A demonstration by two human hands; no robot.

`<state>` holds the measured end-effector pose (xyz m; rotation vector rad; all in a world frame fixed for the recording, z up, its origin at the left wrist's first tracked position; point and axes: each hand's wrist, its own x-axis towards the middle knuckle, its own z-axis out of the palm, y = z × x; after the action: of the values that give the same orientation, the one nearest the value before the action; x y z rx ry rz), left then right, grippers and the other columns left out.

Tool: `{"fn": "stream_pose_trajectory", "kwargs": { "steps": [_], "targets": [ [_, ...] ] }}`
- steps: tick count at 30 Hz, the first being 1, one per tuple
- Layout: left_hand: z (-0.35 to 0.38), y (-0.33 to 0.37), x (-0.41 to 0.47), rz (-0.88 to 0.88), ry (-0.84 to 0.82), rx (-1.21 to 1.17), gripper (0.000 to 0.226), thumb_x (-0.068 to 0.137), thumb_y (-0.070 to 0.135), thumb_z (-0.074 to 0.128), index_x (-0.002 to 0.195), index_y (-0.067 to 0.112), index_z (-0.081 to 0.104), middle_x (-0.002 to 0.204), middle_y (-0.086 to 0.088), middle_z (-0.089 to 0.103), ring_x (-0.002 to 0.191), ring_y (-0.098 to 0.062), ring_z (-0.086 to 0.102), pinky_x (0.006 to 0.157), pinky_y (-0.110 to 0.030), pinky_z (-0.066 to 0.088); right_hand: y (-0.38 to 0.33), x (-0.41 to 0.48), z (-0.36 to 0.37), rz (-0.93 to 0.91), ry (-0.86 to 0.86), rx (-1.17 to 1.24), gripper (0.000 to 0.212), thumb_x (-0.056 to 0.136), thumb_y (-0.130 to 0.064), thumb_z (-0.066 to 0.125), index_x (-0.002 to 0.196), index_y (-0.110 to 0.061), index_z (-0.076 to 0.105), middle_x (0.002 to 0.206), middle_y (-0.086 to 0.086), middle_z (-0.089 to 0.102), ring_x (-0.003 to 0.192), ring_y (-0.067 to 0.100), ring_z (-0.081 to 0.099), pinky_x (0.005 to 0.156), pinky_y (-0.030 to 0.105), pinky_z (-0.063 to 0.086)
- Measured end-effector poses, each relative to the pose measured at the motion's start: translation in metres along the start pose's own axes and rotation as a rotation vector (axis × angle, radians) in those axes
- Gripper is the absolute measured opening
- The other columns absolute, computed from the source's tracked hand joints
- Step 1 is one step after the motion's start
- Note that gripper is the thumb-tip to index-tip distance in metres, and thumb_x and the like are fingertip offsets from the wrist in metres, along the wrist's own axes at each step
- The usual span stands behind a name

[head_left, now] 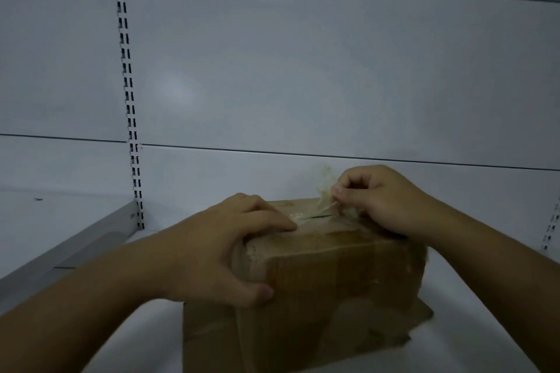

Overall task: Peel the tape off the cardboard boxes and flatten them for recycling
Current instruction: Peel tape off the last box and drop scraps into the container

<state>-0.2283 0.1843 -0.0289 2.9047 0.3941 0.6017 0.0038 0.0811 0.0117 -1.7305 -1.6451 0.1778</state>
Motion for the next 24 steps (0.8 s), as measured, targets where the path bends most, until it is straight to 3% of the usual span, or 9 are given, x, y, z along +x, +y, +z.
{"fn": "stream_pose_trajectory", "kwargs": {
  "steps": [3, 6, 8, 9, 10, 13, 16, 19, 24],
  "targets": [
    [-0.008, -0.005, 0.005, -0.068, -0.080, -0.008, 0.071, 0.063, 0.069, 0.067, 0.129, 0.056, 0.043, 0.126, 0.032, 0.041, 0.129, 0.005, 0.034, 0.104, -0.018, 0.032, 0.004, -0.001, 0.008, 0.047, 0.105, 0.325, 0.025, 0.092, -0.017, 0.055, 0.070, -0.012, 0.066, 0.062, -0.005, 0.064, 0.062, 0.010, 0.059, 0.065, 0.018, 0.046],
    [0.008, -0.031, -0.015, 0.007, -0.144, 0.154, 0.043, 0.082, 0.035, 0.069, 0.124, 0.027, 0.060, 0.108, 0.018, 0.042, 0.129, -0.007, 0.032, 0.102, -0.020, 0.026, 0.002, -0.001, 0.008, 0.150, 0.155, 0.831, 0.024, 0.094, -0.008, 0.048, 0.074, 0.000, 0.059, 0.069, 0.013, 0.059, 0.065, 0.021, 0.058, 0.070, 0.030, 0.051],
    [0.009, -0.038, -0.007, 0.015, -0.288, 0.079, 0.038, 0.072, 0.047, 0.076, 0.108, 0.047, 0.062, 0.106, 0.023, 0.036, 0.124, -0.006, 0.032, 0.098, -0.023, 0.028, 0.000, -0.002, 0.009, 0.184, 0.164, 0.990, 0.023, 0.096, -0.008, 0.044, 0.080, 0.001, 0.056, 0.069, 0.013, 0.058, 0.062, 0.019, 0.058, 0.071, 0.032, 0.053],
    [0.000, -0.025, 0.000, -0.032, -0.371, 0.112, 0.040, 0.059, 0.067, 0.074, 0.095, 0.059, 0.059, 0.105, 0.029, 0.037, 0.122, -0.004, 0.038, 0.096, -0.023, 0.033, -0.001, -0.003, 0.009, 0.188, 0.161, 0.994, 0.023, 0.097, -0.010, 0.043, 0.083, 0.000, 0.057, 0.071, 0.012, 0.061, 0.064, 0.019, 0.061, 0.074, 0.034, 0.053],
    [-0.015, -0.008, 0.014, -0.225, -0.356, 0.126, 0.048, 0.050, 0.081, 0.066, 0.092, 0.060, 0.055, 0.106, 0.030, 0.040, 0.115, -0.001, 0.044, 0.092, -0.023, 0.038, -0.003, -0.004, 0.009, 0.185, 0.149, 0.978, 0.023, 0.098, -0.014, 0.042, 0.087, -0.001, 0.058, 0.076, 0.012, 0.065, 0.068, 0.021, 0.064, 0.078, 0.036, 0.053],
    [-0.020, 0.038, 0.029, -0.332, -0.286, 0.176, 0.069, 0.062, 0.082, 0.053, 0.115, 0.041, 0.042, 0.118, 0.017, 0.044, 0.105, -0.005, 0.046, 0.091, -0.029, 0.045, -0.006, -0.006, 0.009, 0.172, 0.095, 0.969, 0.024, 0.101, -0.024, 0.037, 0.095, -0.009, 0.055, 0.093, 0.015, 0.073, 0.086, 0.028, 0.071, 0.084, 0.038, 0.053],
    [-0.006, 0.056, 0.049, -0.273, -0.311, 0.259, 0.092, 0.072, 0.080, 0.045, 0.146, 0.034, 0.015, 0.152, 0.009, 0.022, 0.137, -0.016, 0.025, 0.114, -0.041, 0.025, -0.006, -0.010, 0.007, 0.164, 0.074, 1.013, 0.027, 0.102, -0.028, 0.032, 0.099, -0.009, 0.050, 0.094, 0.017, 0.073, 0.090, 0.031, 0.070, 0.085, 0.040, 0.054],
    [0.000, 0.051, 0.051, -0.317, -0.429, 0.264, 0.105, 0.074, 0.079, 0.042, 0.149, 0.031, -0.014, 0.159, 0.011, -0.012, 0.146, -0.012, -0.010, 0.118, -0.041, -0.006, -0.004, -0.013, 0.006, 0.155, 0.091, 1.020, 0.028, 0.103, -0.027, 0.032, 0.098, -0.007, 0.052, 0.092, 0.018, 0.072, 0.084, 0.030, 0.071, 0.071, 0.032, 0.059],
    [0.001, 0.049, 0.052, -0.297, -0.431, 0.283, 0.105, 0.077, 0.076, 0.043, 0.149, 0.028, -0.016, 0.158, 0.011, -0.016, 0.145, -0.008, -0.013, 0.119, -0.041, -0.007, 0.005, -0.011, 0.004, 0.211, 0.293, 1.162, 0.026, 0.103, -0.025, 0.033, 0.092, -0.010, 0.051, 0.067, 0.010, 0.069, 0.063, 0.022, 0.069, 0.054, 0.024, 0.054]
  ]
}}
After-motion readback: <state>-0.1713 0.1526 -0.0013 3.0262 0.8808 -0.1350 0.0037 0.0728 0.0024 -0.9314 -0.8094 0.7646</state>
